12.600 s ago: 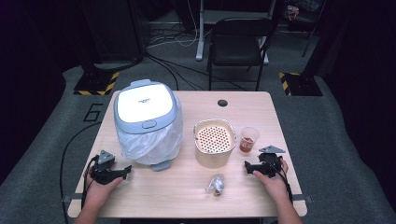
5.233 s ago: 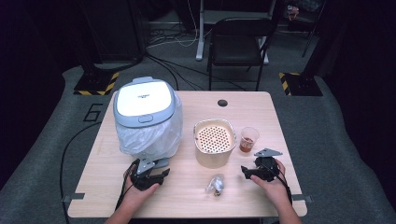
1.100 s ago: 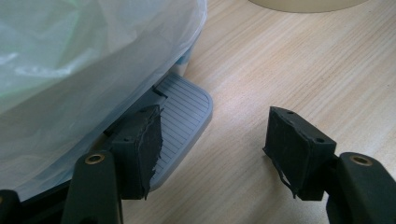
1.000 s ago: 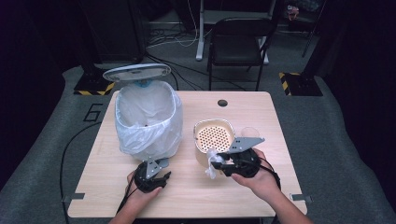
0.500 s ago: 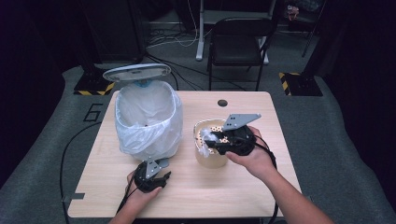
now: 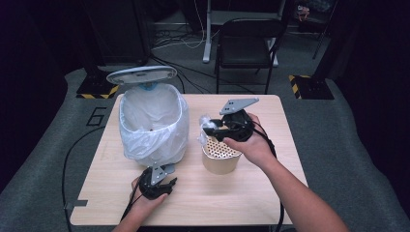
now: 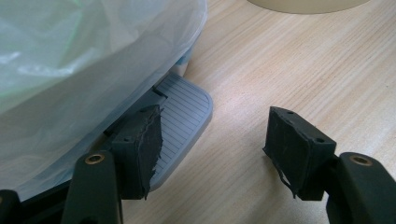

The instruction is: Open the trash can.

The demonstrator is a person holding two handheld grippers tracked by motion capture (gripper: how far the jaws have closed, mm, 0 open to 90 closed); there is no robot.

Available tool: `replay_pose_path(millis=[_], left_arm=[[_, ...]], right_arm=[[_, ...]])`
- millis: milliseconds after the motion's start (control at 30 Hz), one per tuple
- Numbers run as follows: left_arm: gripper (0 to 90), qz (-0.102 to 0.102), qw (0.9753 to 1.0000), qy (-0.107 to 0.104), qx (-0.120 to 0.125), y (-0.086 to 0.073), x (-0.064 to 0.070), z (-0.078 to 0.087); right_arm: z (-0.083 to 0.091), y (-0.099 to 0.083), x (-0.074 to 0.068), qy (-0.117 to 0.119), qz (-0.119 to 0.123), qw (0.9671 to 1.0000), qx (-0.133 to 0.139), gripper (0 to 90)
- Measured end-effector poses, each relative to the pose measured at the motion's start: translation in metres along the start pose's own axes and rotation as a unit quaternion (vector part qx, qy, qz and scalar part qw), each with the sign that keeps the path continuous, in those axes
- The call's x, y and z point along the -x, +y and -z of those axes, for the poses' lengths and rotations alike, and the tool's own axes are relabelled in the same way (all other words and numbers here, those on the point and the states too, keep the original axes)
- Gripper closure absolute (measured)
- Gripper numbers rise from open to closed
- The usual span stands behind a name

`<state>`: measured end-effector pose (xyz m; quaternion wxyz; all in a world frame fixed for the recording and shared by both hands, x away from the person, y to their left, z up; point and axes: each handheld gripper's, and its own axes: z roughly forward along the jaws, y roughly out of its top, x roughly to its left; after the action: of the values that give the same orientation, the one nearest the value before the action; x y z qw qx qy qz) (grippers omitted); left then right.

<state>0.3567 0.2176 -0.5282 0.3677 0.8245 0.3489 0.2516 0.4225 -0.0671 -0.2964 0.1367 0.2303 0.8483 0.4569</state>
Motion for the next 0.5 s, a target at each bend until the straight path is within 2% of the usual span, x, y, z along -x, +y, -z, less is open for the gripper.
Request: replay_pose_path(millis=[167, 267, 300, 333, 500], left_arm=[[36.2, 0.001, 1.0, -0.001, 0.001, 0.0, 0.0, 0.0], [36.2, 0.0, 1.0, -0.002, 0.0, 0.0, 0.0, 0.0], [36.2, 0.007, 1.0, 0.003, 0.003, 0.0, 0.001, -0.001], [36.2, 0.001, 1.0, -0.002, 0.0, 0.0, 0.0, 0.0], [36.2, 0.002, 1.0, -0.001, 0.001, 0.0, 0.0, 0.0]], right_arm=[[-0.005, 0.017, -0.002, 0.006, 0.011, 0.9998, 0.015, 63.4], [-0.01, 0.026, -0.005, 0.011, 0.019, 0.9996, 0.016, 63.4], [-0.012, 0.029, -0.005, 0.012, 0.023, 0.9995, 0.016, 63.4], [-0.014, 0.031, -0.005, 0.012, 0.023, 0.9996, 0.015, 63.4], [-0.021, 0.043, -0.005, 0.016, 0.027, 0.9994, 0.017, 63.4]])
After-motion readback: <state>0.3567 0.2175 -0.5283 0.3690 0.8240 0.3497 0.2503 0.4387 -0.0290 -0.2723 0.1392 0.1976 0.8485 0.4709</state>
